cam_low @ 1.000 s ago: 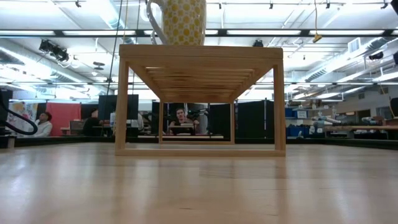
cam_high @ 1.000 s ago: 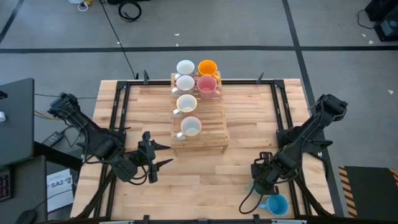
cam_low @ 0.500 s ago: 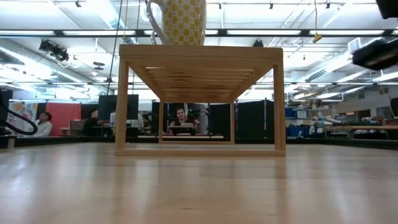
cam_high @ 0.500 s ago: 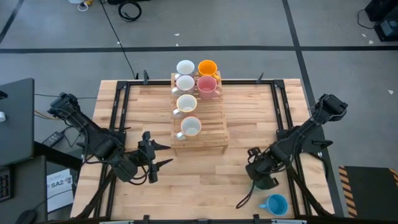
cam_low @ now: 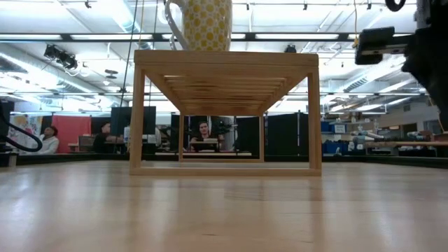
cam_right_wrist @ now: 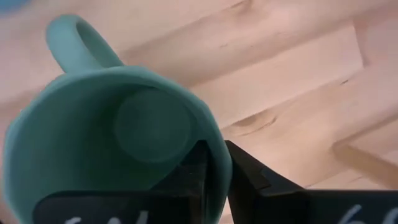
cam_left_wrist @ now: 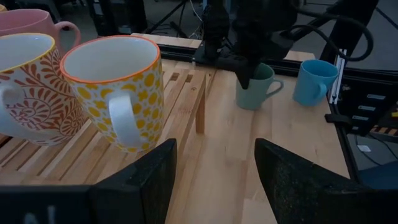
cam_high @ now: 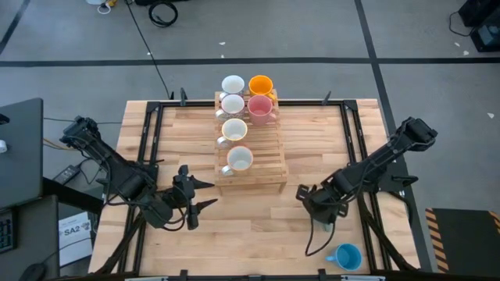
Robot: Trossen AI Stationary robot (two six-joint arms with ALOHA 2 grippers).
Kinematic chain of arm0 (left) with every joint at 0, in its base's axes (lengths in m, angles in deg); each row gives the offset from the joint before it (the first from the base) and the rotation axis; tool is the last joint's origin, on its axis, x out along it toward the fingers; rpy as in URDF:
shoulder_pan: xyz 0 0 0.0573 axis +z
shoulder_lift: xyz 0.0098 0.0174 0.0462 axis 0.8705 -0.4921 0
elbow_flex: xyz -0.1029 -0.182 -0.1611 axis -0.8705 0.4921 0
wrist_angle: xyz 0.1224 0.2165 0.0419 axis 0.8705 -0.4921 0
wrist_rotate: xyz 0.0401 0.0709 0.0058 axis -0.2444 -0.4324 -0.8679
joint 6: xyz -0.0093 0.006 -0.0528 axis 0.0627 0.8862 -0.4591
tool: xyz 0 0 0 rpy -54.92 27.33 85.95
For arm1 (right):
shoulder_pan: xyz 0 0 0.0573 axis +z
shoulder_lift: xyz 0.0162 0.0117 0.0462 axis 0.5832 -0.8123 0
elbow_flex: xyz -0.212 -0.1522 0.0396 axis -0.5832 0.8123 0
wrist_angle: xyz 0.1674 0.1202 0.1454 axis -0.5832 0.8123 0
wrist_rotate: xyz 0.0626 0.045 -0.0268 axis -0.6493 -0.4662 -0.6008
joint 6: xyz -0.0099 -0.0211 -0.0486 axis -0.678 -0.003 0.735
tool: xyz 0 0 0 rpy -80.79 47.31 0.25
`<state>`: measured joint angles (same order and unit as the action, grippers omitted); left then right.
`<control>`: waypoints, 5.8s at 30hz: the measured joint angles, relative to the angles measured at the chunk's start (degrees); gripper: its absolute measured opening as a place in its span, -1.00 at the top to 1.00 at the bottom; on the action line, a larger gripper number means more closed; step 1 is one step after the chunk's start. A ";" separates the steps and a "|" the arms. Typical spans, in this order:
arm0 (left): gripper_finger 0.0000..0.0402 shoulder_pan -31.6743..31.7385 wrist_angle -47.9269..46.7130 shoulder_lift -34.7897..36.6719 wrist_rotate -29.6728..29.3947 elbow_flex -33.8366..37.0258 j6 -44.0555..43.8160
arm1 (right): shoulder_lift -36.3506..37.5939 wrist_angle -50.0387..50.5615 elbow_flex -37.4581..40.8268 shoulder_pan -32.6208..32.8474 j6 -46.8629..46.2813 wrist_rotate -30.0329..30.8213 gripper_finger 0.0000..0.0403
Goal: Place coffee mugs
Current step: Put the green cup on the shelf aligned with the other pink cup
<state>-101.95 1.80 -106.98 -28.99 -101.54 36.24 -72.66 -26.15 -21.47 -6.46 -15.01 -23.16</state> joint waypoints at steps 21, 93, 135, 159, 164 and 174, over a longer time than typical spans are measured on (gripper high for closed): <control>-0.12 -0.01 0.00 0.00 0.02 0.00 0.02 | -0.24 -1.25 0.26 -1.99 6.60 1.67 0.53; -0.12 -0.01 -0.07 0.00 0.22 0.00 0.20 | 16.76 5.73 8.89 1.54 -76.19 4.89 0.30; -0.12 0.00 -0.07 0.00 0.22 0.00 0.20 | 6.25 -6.43 6.52 -7.97 -37.31 4.16 0.81; -0.12 0.00 -0.07 0.00 0.20 0.00 0.22 | 6.25 -8.09 6.51 -14.44 -27.87 5.52 0.47; -0.12 0.00 -0.08 0.00 0.22 0.00 0.21 | 6.25 -8.09 6.51 -14.43 -27.89 5.55 0.28; -0.12 -0.01 -0.07 0.00 0.22 0.00 0.20 | 6.33 -8.07 6.51 -14.40 -27.90 6.49 0.18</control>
<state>-101.96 1.73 -106.98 -28.77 -101.54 36.44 -66.33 -34.22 -14.95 -20.87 -42.91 -16.67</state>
